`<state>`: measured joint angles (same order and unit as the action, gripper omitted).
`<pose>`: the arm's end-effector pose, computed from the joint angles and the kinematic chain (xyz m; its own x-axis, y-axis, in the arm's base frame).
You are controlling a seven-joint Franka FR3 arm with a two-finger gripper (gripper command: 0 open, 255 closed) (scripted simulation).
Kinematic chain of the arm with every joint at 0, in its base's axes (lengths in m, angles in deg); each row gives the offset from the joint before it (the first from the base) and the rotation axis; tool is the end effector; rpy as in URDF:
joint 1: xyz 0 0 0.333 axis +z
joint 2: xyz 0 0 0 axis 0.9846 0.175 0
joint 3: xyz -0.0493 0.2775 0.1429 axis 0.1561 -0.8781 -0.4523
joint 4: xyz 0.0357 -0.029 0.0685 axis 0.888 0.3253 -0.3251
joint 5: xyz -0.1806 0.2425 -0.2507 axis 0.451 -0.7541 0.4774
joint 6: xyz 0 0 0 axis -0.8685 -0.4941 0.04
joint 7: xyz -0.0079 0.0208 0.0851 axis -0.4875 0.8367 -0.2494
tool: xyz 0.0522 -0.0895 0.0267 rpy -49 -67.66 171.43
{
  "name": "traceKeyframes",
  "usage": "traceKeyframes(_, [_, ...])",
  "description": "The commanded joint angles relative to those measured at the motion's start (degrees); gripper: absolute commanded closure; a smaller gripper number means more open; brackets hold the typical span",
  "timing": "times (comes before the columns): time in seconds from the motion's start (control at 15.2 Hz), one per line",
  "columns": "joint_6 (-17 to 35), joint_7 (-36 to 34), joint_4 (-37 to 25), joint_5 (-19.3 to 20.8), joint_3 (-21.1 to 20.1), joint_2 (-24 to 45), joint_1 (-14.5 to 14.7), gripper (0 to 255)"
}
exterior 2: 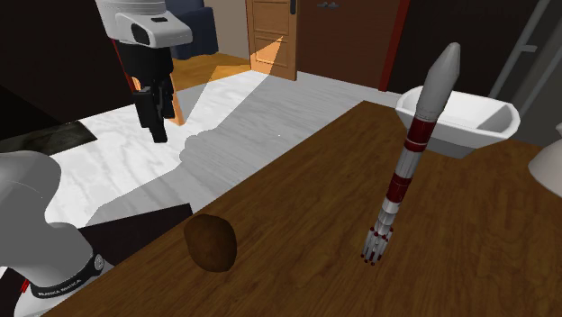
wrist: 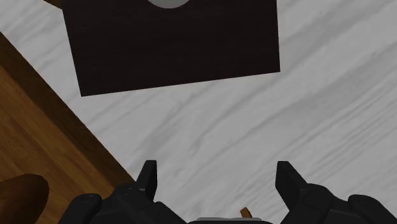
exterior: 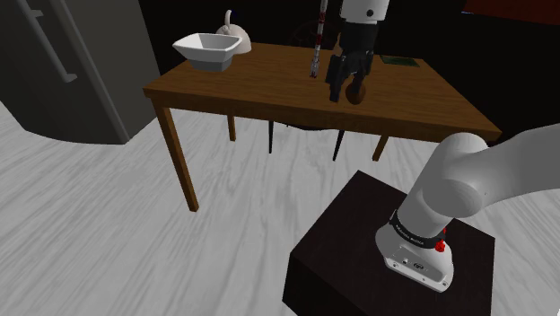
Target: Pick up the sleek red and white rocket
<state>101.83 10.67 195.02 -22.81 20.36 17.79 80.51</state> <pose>0.3003 0.0172 0.5795 0.9896 -0.1306 -0.0610 -0.1334 -0.9901 -0.0431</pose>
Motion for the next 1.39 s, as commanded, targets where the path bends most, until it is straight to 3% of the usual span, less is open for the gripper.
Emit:
traceKeyframes(0.0, [0.0, 0.0, 0.0, 0.0, 0.0, 0.0, 0.0, 0])
traceKeyframes(0.73, [21.15, 14.51, 2.39, 6.7, 11.34, 6.45, -2.92, 0])
traceKeyframes(1.32, [37.23, 27.52, -2.61, 5.1, 21.81, 17.45, -1.78, 0])
